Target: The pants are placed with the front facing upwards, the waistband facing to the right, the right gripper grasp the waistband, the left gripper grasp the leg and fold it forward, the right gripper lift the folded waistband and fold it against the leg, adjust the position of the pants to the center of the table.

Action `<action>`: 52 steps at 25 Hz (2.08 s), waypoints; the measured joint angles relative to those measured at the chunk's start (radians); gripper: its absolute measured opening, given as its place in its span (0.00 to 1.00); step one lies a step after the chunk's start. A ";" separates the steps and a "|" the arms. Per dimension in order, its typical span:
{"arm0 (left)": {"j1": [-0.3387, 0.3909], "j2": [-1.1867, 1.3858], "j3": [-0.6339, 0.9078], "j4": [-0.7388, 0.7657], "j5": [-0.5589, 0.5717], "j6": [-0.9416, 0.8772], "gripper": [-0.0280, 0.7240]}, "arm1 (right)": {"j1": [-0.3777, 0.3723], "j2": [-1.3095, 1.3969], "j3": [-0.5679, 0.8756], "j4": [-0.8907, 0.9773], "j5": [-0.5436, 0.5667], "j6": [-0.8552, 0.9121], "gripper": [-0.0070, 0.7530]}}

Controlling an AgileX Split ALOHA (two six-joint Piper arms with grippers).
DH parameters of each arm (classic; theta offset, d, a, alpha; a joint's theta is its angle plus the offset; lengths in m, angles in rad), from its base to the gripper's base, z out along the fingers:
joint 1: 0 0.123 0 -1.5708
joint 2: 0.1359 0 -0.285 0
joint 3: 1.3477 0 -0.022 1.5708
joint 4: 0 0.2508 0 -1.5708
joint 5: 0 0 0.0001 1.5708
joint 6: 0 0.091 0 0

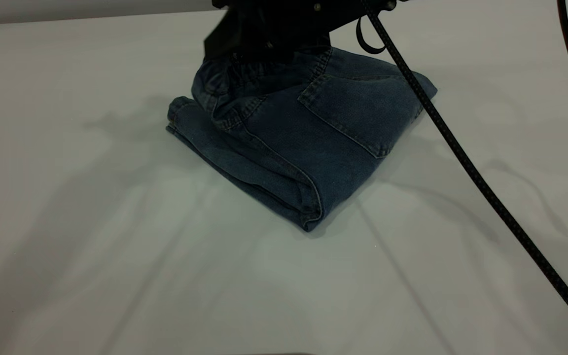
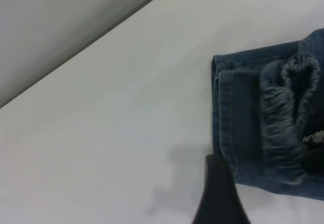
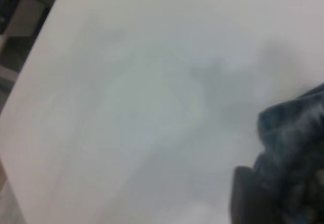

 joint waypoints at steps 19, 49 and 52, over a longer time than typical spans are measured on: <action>0.000 0.000 0.000 0.010 0.014 -0.001 0.63 | 0.021 -0.033 -0.237 -0.931 -0.068 1.027 0.74; 0.039 -0.056 0.000 0.074 0.010 -0.046 0.63 | 0.054 0.283 -0.528 -1.195 0.068 2.101 0.59; 0.039 -0.056 0.000 0.074 0.015 -0.046 0.63 | 0.055 0.283 -0.529 -1.202 0.079 2.101 0.59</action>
